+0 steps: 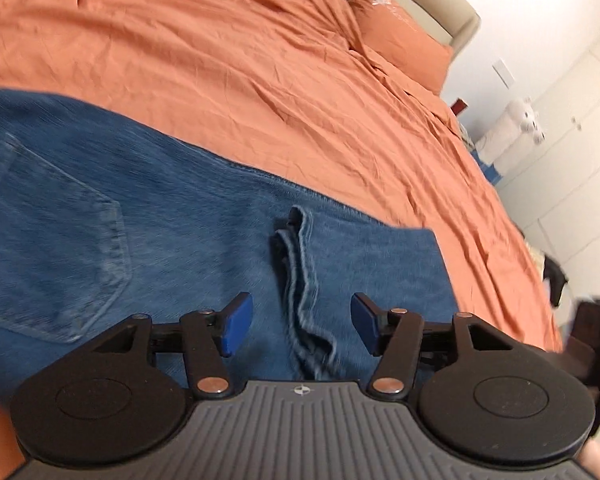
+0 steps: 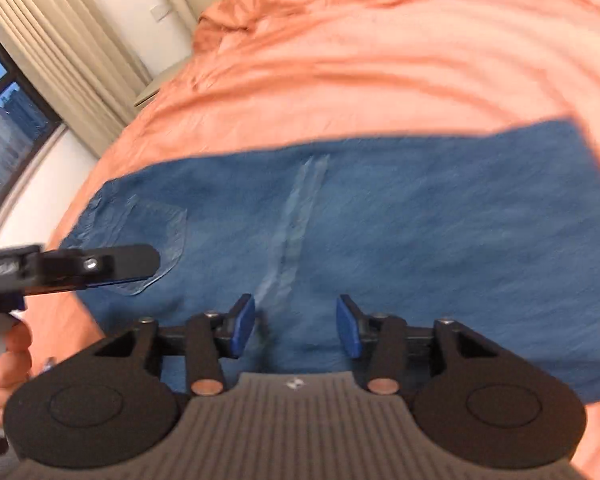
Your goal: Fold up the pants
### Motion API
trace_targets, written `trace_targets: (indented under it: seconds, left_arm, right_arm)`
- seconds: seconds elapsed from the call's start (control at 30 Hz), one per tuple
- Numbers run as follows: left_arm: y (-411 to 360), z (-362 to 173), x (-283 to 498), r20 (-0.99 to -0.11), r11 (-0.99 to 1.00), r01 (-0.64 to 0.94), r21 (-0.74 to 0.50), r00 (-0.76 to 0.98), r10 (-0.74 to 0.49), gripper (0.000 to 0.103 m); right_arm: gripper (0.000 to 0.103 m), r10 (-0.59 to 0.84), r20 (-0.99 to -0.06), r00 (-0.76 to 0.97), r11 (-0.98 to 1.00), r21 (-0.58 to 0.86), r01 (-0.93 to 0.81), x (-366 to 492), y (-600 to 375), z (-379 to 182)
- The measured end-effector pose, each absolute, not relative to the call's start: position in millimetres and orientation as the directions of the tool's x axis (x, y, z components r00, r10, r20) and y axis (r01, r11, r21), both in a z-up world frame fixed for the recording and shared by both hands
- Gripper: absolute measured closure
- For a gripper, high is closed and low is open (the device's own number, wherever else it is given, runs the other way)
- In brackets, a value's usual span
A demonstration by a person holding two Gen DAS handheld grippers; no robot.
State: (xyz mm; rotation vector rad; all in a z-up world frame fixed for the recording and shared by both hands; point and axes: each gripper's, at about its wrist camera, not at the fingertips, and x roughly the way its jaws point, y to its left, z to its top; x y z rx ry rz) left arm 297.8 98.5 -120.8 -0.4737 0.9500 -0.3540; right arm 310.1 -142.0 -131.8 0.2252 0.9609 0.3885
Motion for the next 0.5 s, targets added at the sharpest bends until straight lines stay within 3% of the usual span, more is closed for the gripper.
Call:
trace_targets:
  seconds: [0.1,0.23,0.3,0.37,0.43,0.5]
  left_arm:
    - [89.8,-142.0,325.7,-0.686,0.820,0.033,-0.572,0.530,-0.499,0.036]
    - [78.5,-168.2,352.1,-0.700,0.806,-0.002,-0.592,0.497,-0.513,0.041]
    - [76.7,-177.0,356.8,-0.688,0.790,-0.010,-0.613,0.499,-0.527,0.054]
    - [74.9,-179.5,357.0,-0.676,0.785,-0.007,-0.619,0.514,-0.528,0.082]
    - [69.4,-167.3,350.4,-0.661,0.818,0.052,-0.572,0.562,-0.497,0.094]
    - [56.9,-140.1,337.8,-0.619,0.851,0.172,-0.496,0.617,-0.486,0.095]
  right_arm:
    - [0.059,0.303,-0.760,0.576,0.953,0.228,-0.200,317.3,-172.9,-128.0]
    - [0.059,0.226,-0.759,0.610,0.974,0.184,-0.132,320.5,-222.5,-132.1]
    - [0.059,0.193,-0.761,0.619,0.981,0.166,-0.102,318.6,-245.7,-134.7]
    - [0.059,0.168,-0.767,0.620,0.985,0.148,-0.085,316.9,-263.7,-138.9]
    - [0.059,0.146,-0.770,0.621,0.989,0.129,-0.073,318.3,-281.9,-141.2]
    - [0.060,0.122,-0.770,0.627,0.992,0.110,-0.059,318.1,-296.5,-142.3]
